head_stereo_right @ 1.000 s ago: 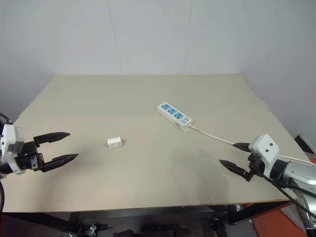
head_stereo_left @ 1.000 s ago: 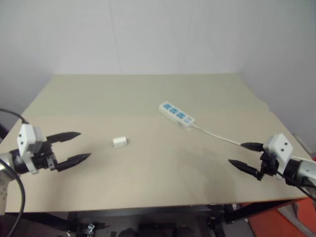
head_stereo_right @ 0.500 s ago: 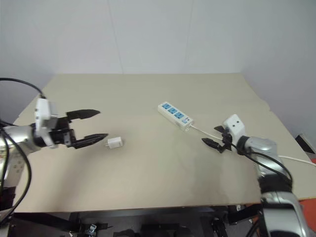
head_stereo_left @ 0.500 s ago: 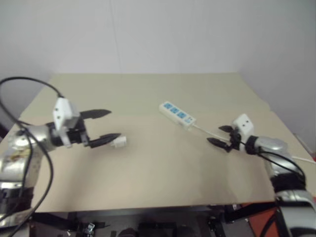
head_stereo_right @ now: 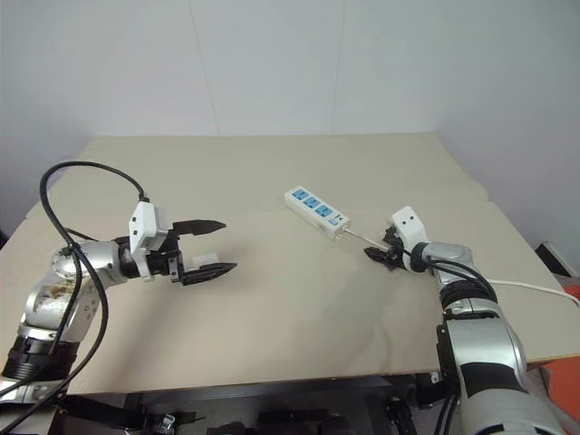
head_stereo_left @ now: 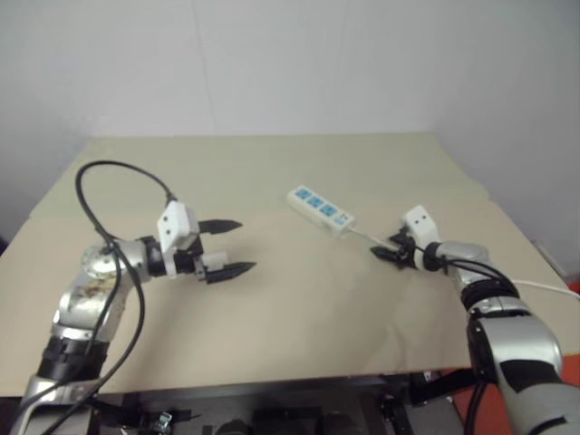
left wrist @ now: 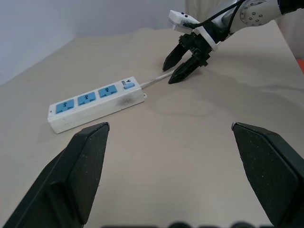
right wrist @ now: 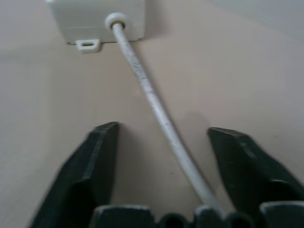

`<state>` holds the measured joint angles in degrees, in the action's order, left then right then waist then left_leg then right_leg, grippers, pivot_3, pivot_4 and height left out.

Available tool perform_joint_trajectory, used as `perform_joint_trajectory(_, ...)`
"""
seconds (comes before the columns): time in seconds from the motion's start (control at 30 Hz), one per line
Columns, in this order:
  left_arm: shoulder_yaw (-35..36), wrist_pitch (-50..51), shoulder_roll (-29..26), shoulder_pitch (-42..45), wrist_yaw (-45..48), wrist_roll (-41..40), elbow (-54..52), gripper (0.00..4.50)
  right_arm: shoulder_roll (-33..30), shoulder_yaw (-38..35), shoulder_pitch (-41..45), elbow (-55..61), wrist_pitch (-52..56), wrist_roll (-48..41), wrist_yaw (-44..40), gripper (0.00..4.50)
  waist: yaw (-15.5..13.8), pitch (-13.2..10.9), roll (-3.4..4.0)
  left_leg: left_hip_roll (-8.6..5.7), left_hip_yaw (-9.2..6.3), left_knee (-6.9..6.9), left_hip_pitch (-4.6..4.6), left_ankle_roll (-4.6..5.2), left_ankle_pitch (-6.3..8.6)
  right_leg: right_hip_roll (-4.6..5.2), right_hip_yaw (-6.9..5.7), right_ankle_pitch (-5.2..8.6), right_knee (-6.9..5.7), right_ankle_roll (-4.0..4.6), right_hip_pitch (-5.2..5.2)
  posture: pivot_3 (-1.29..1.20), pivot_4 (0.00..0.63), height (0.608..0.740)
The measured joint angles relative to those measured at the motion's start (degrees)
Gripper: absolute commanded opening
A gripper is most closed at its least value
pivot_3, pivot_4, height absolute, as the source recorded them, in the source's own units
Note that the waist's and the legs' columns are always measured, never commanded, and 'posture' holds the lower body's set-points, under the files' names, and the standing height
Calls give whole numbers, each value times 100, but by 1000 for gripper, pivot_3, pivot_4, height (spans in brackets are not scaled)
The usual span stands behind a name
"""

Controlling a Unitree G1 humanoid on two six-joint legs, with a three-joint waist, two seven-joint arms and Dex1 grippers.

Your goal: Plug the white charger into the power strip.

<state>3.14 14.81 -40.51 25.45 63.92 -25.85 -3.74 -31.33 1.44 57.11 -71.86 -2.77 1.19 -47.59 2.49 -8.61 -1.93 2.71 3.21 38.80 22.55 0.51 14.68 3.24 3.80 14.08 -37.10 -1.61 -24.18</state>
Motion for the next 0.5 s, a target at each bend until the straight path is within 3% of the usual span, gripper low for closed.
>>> perform_joint_trajectory(0.23,0,-213,1,-67,5,128,17,4500,22,10,55,-39,-54,134,-223,31,8,0,0,1,0,-1,-2,0,0,-1,0,0,0,-1,1,0,150,740)
perform_joint_trajectory(0.5,36,-504,-128,-58,173,179,253,4500,4,63,-344,585,-441,183,-1062,31,23,0,0,7,-1,-3,-4,0,0,-6,0,0,0,-1,1,0,150,740)
